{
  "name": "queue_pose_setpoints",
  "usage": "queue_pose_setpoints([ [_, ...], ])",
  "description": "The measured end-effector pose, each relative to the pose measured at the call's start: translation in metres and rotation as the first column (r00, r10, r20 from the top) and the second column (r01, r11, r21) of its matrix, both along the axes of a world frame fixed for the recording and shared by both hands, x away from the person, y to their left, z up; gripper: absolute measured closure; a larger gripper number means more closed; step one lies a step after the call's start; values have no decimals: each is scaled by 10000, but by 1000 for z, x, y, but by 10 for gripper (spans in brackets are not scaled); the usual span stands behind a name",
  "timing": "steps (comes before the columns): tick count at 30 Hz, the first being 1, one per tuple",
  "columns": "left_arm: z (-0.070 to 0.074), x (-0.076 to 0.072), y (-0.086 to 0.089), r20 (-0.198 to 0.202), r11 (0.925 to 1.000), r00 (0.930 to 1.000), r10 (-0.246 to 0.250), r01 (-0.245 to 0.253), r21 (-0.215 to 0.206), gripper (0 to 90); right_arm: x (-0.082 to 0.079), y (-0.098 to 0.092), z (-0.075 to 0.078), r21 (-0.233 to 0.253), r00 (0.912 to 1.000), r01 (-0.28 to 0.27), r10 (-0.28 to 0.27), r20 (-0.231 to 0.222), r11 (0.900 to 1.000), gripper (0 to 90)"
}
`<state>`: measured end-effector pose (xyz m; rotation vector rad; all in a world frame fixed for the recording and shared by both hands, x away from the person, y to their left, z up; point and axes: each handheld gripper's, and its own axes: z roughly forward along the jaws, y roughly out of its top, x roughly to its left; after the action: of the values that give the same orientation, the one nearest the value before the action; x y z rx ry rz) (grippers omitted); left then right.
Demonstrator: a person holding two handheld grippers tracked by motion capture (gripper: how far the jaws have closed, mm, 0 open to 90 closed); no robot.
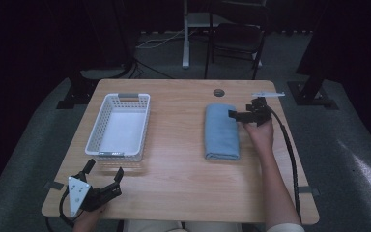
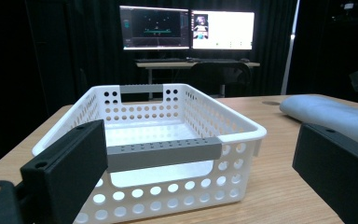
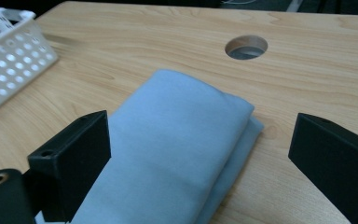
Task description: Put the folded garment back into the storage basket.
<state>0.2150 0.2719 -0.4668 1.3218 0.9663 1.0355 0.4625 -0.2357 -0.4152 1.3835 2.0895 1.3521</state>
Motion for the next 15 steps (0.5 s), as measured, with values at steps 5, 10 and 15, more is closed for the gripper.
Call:
queue_pose_setpoints([
  [5,0,0,0,6,10000,10000,-4,4,1,44,5,3,-9,129,9991,-129,134,-406,9998,48],
  [10,0,0,0,10,10000,10000,-8,8,3,44,10,6,-19,206,9966,-172,188,-799,9996,48],
  [15,0,0,0,12,10000,10000,-14,14,-4,44,14,9,-30,237,9915,-326,353,-1252,9992,49],
])
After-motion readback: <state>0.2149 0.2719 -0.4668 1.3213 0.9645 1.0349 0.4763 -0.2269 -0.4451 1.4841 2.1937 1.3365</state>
